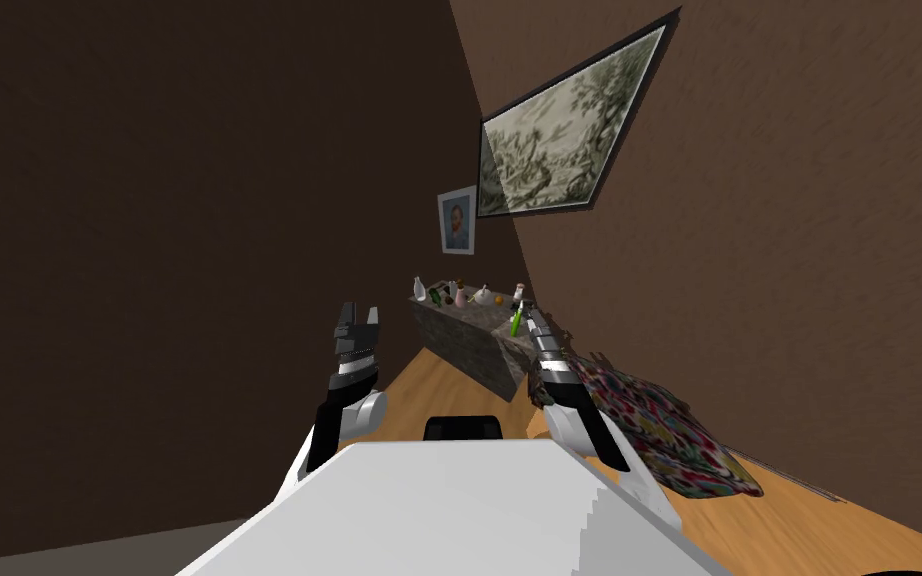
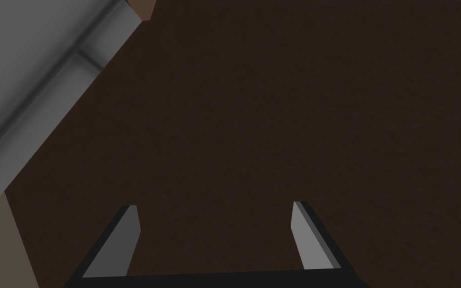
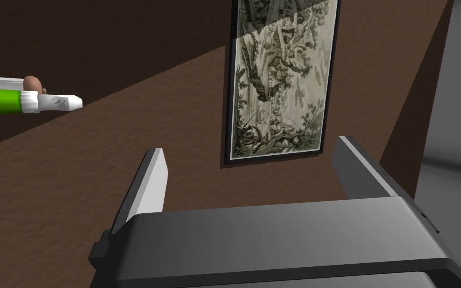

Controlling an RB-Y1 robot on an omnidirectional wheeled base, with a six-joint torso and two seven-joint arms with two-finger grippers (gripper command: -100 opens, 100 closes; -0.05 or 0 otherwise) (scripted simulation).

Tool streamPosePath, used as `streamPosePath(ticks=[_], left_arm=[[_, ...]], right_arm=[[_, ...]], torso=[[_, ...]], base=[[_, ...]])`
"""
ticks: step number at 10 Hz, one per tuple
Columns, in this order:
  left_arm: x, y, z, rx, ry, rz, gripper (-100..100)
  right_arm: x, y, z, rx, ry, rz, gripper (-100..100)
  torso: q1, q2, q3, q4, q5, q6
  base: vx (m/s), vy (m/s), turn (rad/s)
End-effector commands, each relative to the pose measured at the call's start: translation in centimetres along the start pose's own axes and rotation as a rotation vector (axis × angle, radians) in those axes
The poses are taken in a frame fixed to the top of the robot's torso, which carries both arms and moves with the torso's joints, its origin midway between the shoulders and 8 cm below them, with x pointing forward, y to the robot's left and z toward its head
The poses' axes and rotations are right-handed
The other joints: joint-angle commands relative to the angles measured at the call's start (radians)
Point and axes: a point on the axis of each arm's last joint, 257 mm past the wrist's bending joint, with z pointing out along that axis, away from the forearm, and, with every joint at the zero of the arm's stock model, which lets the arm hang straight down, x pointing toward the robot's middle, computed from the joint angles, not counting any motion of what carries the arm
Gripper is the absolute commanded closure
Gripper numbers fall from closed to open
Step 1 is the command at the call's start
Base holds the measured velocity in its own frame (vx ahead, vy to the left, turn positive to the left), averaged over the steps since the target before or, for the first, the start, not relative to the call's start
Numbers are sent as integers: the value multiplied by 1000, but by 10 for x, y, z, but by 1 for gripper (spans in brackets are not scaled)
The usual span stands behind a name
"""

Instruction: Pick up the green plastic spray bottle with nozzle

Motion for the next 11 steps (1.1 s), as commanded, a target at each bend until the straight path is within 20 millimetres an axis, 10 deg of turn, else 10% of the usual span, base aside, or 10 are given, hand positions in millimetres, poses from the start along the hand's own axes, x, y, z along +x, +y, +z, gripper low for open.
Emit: streamPosePath(ticks=[1, 11], left_arm=[[0, 0, 0, 0, 0, 0, 0], [0, 0, 0, 0, 0, 0, 0]], right_arm=[[3, -18, -6, 51, 43, -71, -100], [-15, -132, -68, 364, 284, -529, -100]], torso=[[0, 0, 0, 0, 0, 0], [1, -3, -2, -1, 0, 0]], base=[[91, 21, -27], [100, 37, -30]])
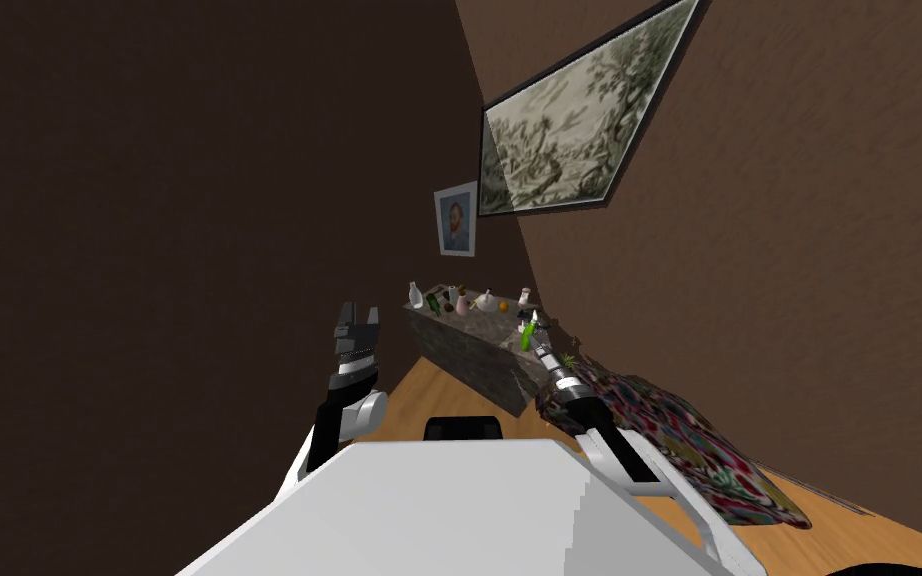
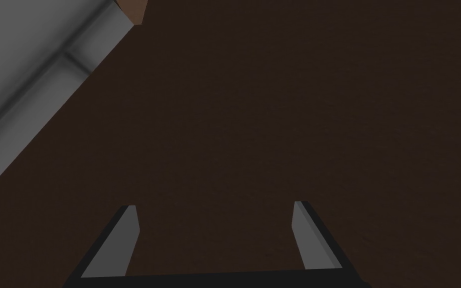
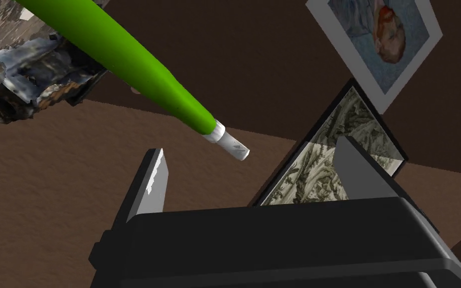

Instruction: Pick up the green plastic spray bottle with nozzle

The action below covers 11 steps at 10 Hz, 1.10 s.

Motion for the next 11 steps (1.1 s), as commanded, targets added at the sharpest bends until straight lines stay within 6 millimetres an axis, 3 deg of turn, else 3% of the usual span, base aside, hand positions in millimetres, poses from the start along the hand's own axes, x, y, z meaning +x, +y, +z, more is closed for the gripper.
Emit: streamPosePath(ticks=[1, 6, 7, 8, 11], left_arm=[[0, 0, 0, 0, 0, 0, 0], [0, 0, 0, 0, 0, 0, 0], [0, 0, 0, 0, 0, 0, 0], [0, 0, 0, 0, 0, 0, 0], [0, 0, 0, 0, 0, 0, 0]], right_arm=[[1, -27, -8, 64, 39, -95, -100], [-36, -112, -40, 270, 91, -379, -100], [-36, -112, -40, 270, 91, -379, -100], [-51, -131, -49, 321, 96, -445, -100], [-74, -157, -64, 398, 100, -534, -100]], torso=[[0, 0, 0, 0, 0, 0], [7, 0, 0, 0, 1, 0], [9, 0, 0, 0, 2, 0], [6, 1, 0, 0, 2, 0], [4, 0, 0, 0, 1, 0]], base=[[132, 63, -28], [136, 151, -39], [100, 129, -34], [122, 123, -15], [108, 121, -25]])
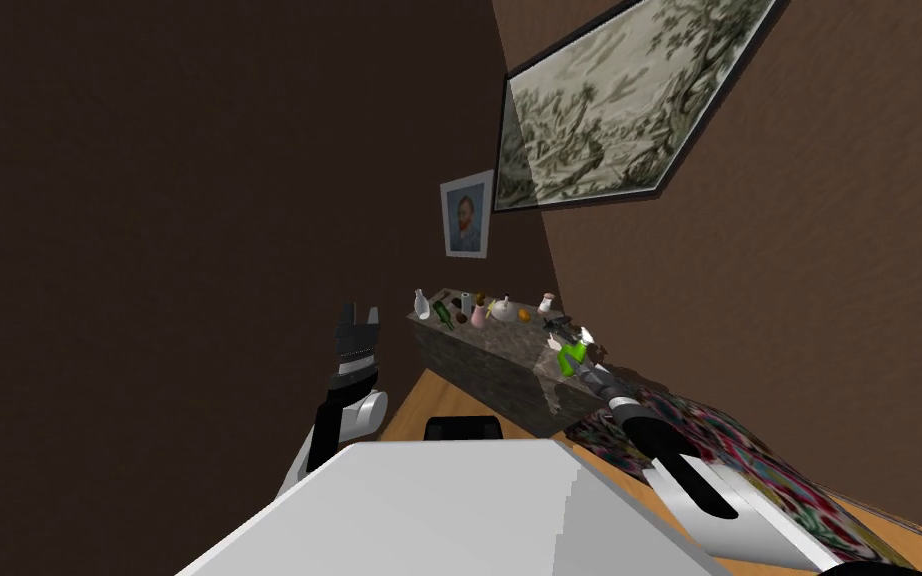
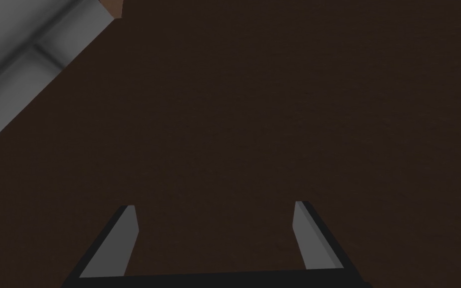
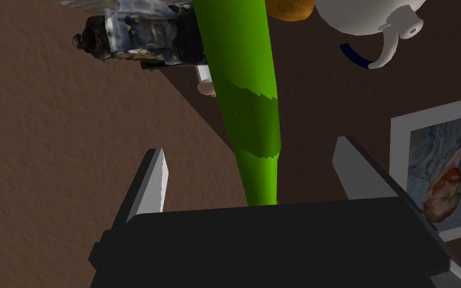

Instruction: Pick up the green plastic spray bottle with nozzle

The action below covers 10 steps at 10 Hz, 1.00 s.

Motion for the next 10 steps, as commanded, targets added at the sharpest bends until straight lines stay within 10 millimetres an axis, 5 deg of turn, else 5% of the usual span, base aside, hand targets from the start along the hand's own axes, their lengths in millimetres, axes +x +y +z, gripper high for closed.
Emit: streamPosePath(ticks=[1, 3, 4, 5, 6, 10], left_arm=[[0, 0, 0, 0, 0, 0, 0], [0, 0, 0, 0, 0, 0, 0], [0, 0, 0, 0, 0, 0, 0], [0, 0, 0, 0, 0, 0, 0], [0, 0, 0, 0, 0, 0, 0], [0, 0, 0, 0, 0, 0, 0]], right_arm=[[-5, -29, -6, 64, 5, -65, -100], [-10, -52, -12, 119, 9, -113, -100], [-9, -44, -10, 97, 7, -95, -100], [-9, -46, -11, 102, 8, -98, 0], [-4, -25, 7, 23, 9, -98, -100], [9, -48, 22, 54, 20, -87, -100]], torso=[[0, 0, 0, 0, 0, 0], [1, 0, 0, 0, 0, 0], [0, 0, 0, 0, 0, 0], [-4, 2, 1, 0, -1, 0], [-7, 4, 2, 1, -1, 0], [-7, 6, 3, 1, -2, 0]], base=[[94, 156, -28], [93, 127, -26], [41, 55, -11], [7, 11, 0], [-1, 78, -124], [-6, 39, -14]])
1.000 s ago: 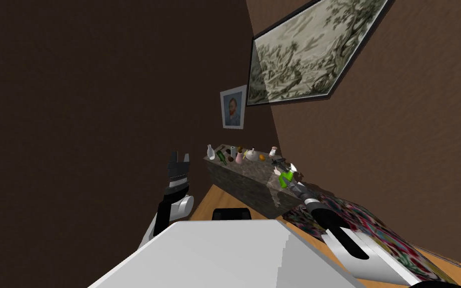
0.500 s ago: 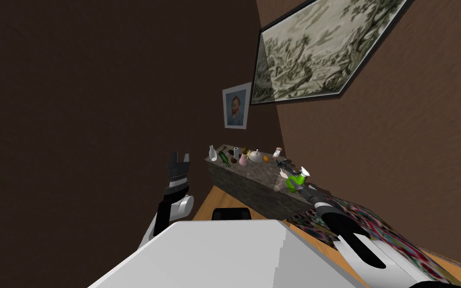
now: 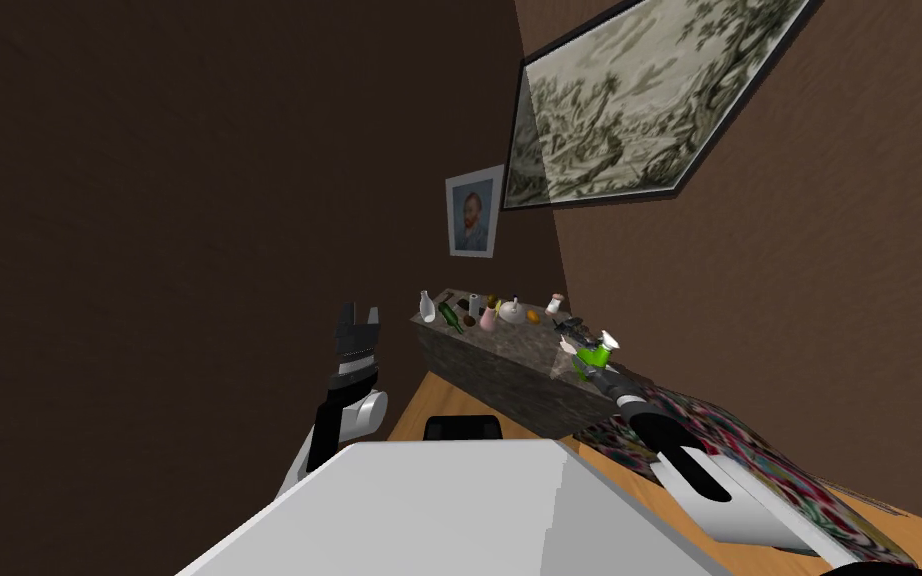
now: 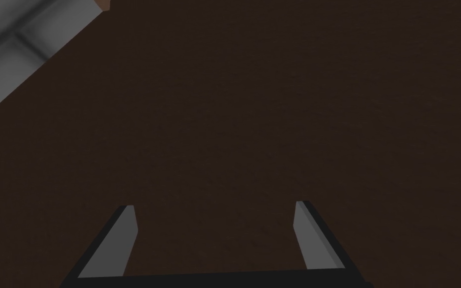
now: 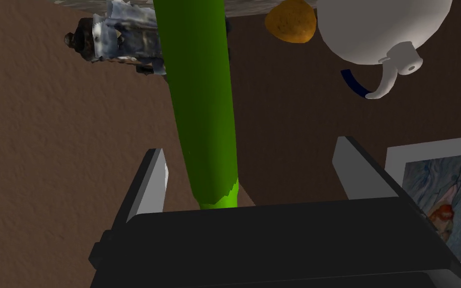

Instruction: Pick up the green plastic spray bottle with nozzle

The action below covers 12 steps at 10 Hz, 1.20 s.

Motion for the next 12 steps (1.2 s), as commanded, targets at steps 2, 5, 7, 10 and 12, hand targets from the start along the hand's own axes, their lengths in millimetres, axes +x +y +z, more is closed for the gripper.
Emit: streamPosePath(ticks=[2, 5, 7, 10, 12], left_arm=[[0, 0, 0, 0, 0, 0, 0], [0, 0, 0, 0, 0, 0, 0], [0, 0, 0, 0, 0, 0, 0], [0, 0, 0, 0, 0, 0, 0], [0, 0, 0, 0, 0, 0, 0]], right_arm=[[0, 25, 19, -88, -11, -4, -100], [14, 3, 32, -44, 9, 4, -100], [14, 20, 48, -113, 9, -8, -100], [13, 13, 63, -104, -1, 2, -100], [16, 22, 75, -159, 10, -16, -100]], torso=[[4, 0, 0, 0, 1, 0], [3, -2, -2, -1, -1, -3], [1, -3, -2, -1, -2, -2], [6, -3, -2, -1, 0, -3], [2, -3, -2, -1, -1, -2]], base=[[-2, 75, -112], [-7, 22, 15], [-1, 23, -49], [-8, 56, -30], [0, 30, -56]])
